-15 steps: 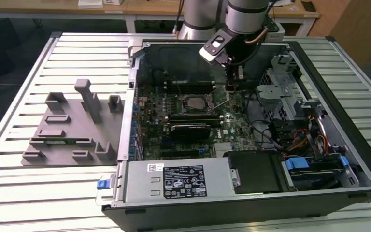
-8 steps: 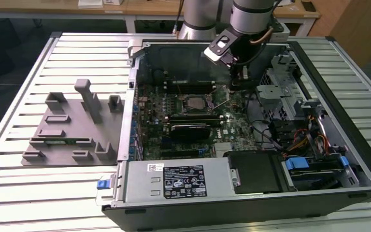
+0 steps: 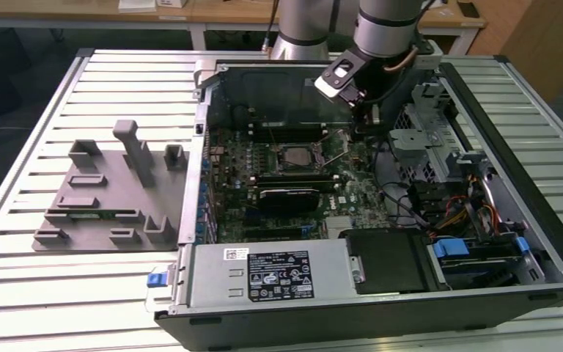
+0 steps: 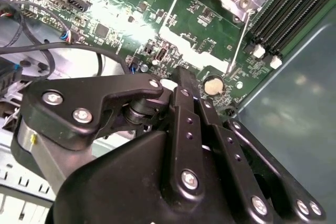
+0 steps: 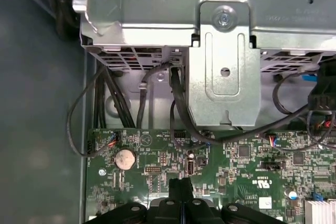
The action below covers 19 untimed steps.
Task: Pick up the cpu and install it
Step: 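Close the cpu cover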
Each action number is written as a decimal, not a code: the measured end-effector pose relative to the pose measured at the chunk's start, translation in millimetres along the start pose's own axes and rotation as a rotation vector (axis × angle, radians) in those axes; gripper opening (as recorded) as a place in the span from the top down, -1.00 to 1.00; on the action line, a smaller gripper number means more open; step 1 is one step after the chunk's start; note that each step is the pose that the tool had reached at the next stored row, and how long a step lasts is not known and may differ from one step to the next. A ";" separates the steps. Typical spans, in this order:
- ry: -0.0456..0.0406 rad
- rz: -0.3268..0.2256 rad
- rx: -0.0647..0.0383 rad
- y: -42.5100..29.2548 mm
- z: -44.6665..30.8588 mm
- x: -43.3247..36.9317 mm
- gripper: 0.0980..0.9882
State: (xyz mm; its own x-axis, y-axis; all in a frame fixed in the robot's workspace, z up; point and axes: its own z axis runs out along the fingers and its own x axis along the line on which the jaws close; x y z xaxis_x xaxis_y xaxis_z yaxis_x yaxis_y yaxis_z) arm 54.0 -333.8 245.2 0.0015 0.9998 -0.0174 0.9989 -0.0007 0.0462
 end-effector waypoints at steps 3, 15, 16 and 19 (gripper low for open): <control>-0.0001 0.000 0.004 1.1 5.3 0.1 0.98; 0.0000 0.000 0.007 0.1 8.7 0.2 0.98; 0.0000 0.000 0.007 -0.8 8.6 0.2 0.98; -0.0004 0.000 0.007 -4.7 8.4 0.2 0.98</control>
State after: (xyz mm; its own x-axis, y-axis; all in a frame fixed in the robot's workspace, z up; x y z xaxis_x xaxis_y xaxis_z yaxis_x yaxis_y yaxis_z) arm 49.7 -333.7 236.6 0.0013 0.9998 -0.0178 0.9992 -0.0007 0.0389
